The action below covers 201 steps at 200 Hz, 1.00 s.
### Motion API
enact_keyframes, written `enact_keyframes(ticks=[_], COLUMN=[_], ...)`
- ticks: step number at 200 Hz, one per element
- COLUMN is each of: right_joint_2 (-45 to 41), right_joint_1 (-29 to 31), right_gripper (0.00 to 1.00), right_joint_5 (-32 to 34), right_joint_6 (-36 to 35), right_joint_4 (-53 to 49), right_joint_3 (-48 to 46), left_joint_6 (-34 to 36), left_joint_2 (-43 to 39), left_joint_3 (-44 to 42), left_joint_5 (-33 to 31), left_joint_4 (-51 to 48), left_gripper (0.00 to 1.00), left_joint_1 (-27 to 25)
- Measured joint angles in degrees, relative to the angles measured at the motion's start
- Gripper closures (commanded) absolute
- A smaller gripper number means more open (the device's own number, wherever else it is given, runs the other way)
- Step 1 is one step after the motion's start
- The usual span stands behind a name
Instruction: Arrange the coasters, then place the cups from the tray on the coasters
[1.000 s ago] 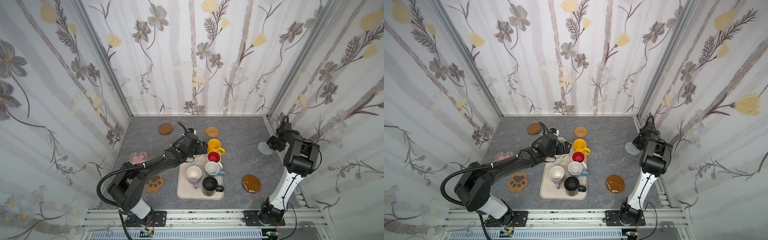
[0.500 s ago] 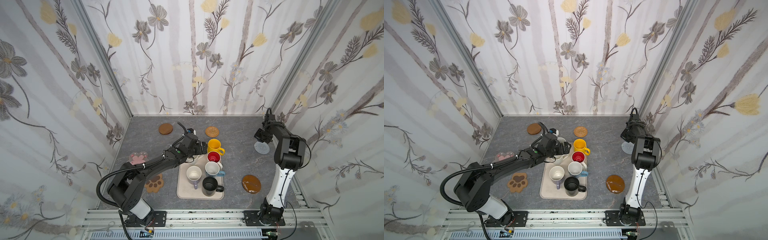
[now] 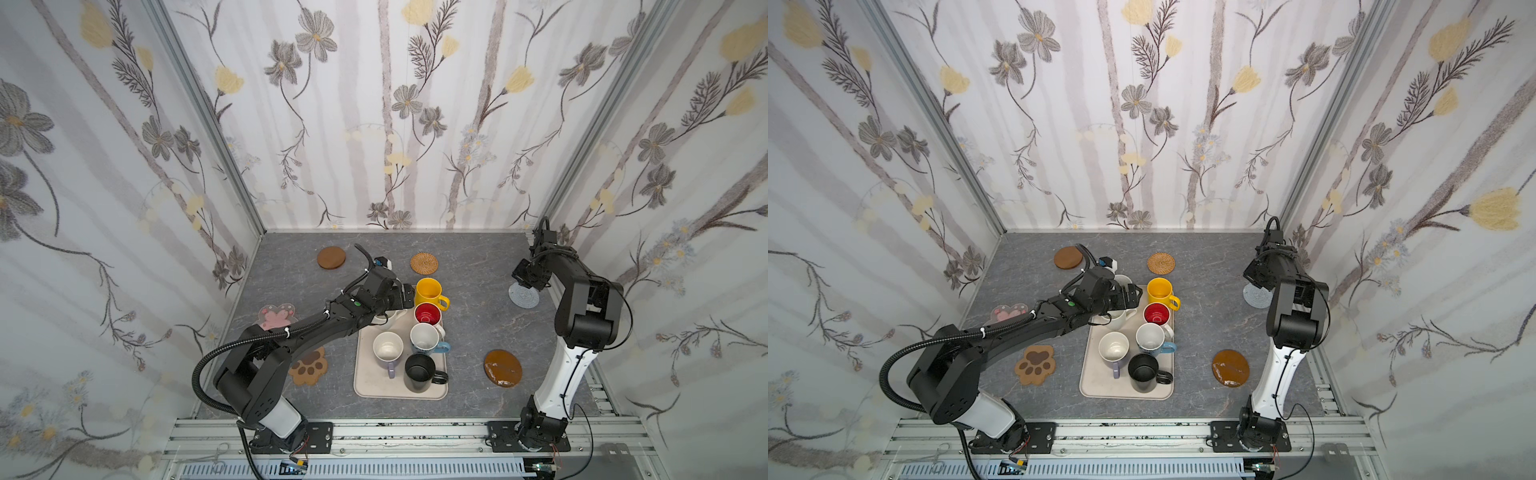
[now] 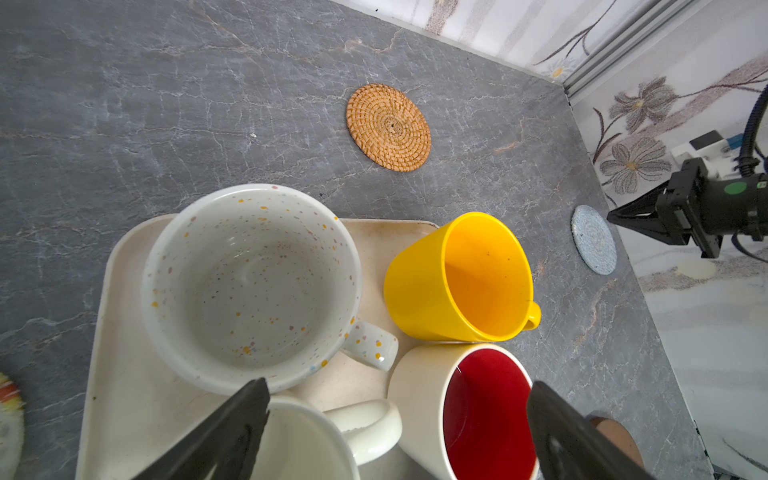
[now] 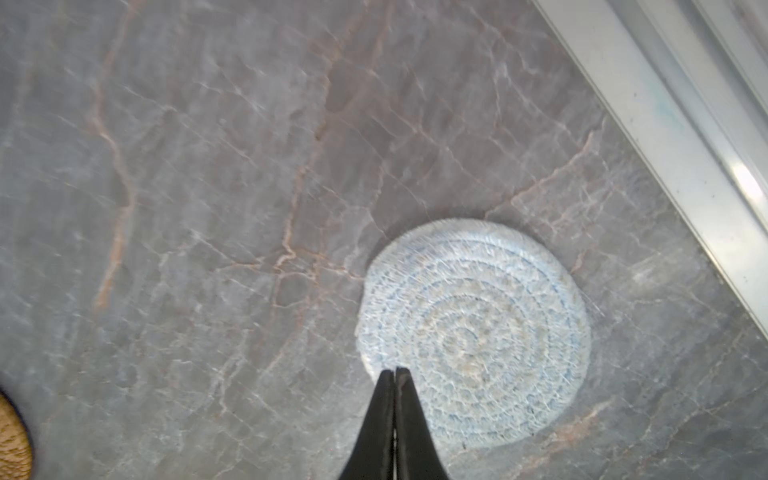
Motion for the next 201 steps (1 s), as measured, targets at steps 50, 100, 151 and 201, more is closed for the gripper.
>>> enact_keyframes(ticks=[50,100,151,201], right_joint_2=[0.6,1.7,3.2,4.7], right_joint_1=[-1.4,-0.4,1.0,3.1], right_gripper=[0.93,0.92,0.88,0.88], right_joint_5=[0.0,0.3,1.8,2.0], right_joint_6=[1.0,0.9,1.6,4.0], right_joint_4=[2.4,3.2,2.0,1.0], right_joint_3=[-4.1,-2.4,-0.2,1.6], left_joint_6=[0.0,0.0,0.0,0.0], left_joint_2=[0.0,0.9,1.0,0.2], left_joint_3=[0.0,0.3,0.3,-0.2], left_joint_5=[0.0,0.4,0.5,0.6], left_joint_4=[0.0,0.4,0.5,0.6], left_gripper=[0.0,0.0,0.0,0.0], left_joint_1=[0.0,0.0,0.0,0.0])
